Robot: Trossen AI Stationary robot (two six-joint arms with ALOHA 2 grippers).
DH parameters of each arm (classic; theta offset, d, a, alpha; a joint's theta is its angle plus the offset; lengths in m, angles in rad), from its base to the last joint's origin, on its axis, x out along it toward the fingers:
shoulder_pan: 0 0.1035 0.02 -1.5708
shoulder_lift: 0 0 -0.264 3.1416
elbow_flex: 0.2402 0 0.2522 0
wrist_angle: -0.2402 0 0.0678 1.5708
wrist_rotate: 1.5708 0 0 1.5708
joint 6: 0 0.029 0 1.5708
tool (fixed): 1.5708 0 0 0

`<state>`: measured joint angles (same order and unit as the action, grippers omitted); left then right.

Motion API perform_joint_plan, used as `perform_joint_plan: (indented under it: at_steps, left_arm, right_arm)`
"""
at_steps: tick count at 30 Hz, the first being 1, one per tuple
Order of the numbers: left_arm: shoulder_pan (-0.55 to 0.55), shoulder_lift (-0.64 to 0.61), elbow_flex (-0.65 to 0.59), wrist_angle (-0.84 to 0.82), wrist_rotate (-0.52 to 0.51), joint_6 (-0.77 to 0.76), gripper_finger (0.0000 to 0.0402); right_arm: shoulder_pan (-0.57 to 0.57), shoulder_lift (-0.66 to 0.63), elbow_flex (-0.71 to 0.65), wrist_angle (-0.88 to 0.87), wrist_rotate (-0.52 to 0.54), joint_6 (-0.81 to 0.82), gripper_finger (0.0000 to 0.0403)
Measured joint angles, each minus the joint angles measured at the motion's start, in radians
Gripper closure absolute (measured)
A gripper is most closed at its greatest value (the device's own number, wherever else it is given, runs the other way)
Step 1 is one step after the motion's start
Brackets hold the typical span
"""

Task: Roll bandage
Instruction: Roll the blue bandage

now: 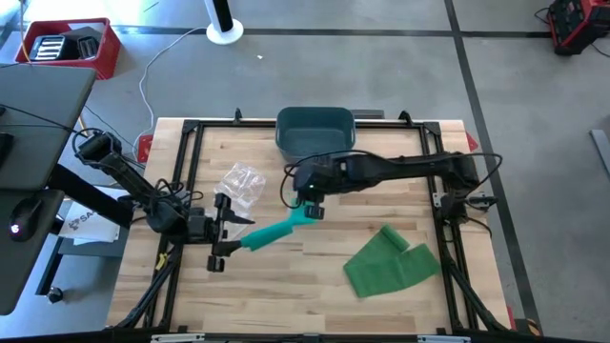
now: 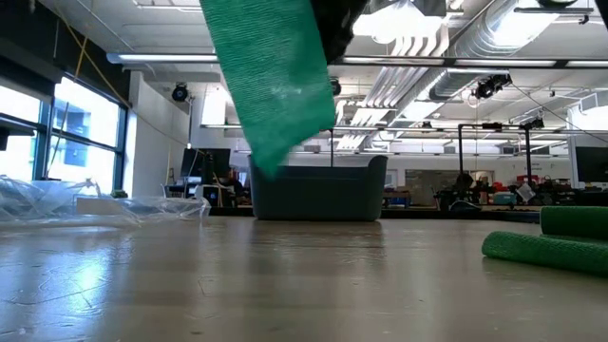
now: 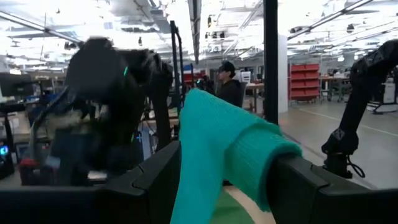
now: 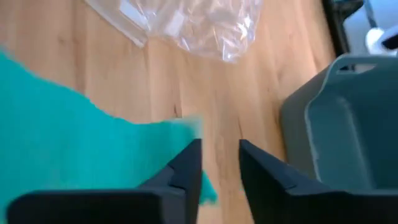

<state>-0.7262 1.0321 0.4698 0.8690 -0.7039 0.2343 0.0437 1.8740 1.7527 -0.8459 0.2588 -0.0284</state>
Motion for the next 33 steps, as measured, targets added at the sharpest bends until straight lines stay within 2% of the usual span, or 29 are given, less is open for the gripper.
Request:
perform_joint_plan:
  at_steps: [3,7,10,15,22,29,33]
  left_arm:
    - [0.000,0.001,0.000,-0.007,-0.001,-0.015,0.0202]
    - [0.000,0.001,0.000,-0.005,0.000,-0.023,0.0202]
    - [0.000,0.001,0.000,-0.005,0.000,-0.024,0.0202]
    - [0.000,0.001,0.000,-0.007,0.005,-0.024,0.0202]
    - [0.000,0.001,0.000,-0.005,0.048,-0.040,0.0202]
    - [-0.002,0.001,0.000,-0.012,0.075,-0.055,0.0202]
    - [-0.003,0.002,0.000,-0.067,0.075,-0.099,0.0202]
  right_arm:
    - [0.014,-0.053,0.000,-0.006,0.031,-0.021,0.0266]
    - [0.039,-0.123,0.000,-0.001,0.109,-0.043,0.0258]
    - [0.086,-0.172,0.000,-0.008,0.115,-0.116,0.0260]
    - [0.238,-0.214,0.000,-0.009,0.068,-0.259,0.0268]
    - [0.340,-0.154,0.000,0.104,0.254,-0.171,0.0283]
    - [0.365,-0.094,0.000,0.188,0.258,-0.068,0.0302]
    - [0.417,-0.118,-0.064,0.178,0.349,-0.023,0.0321]
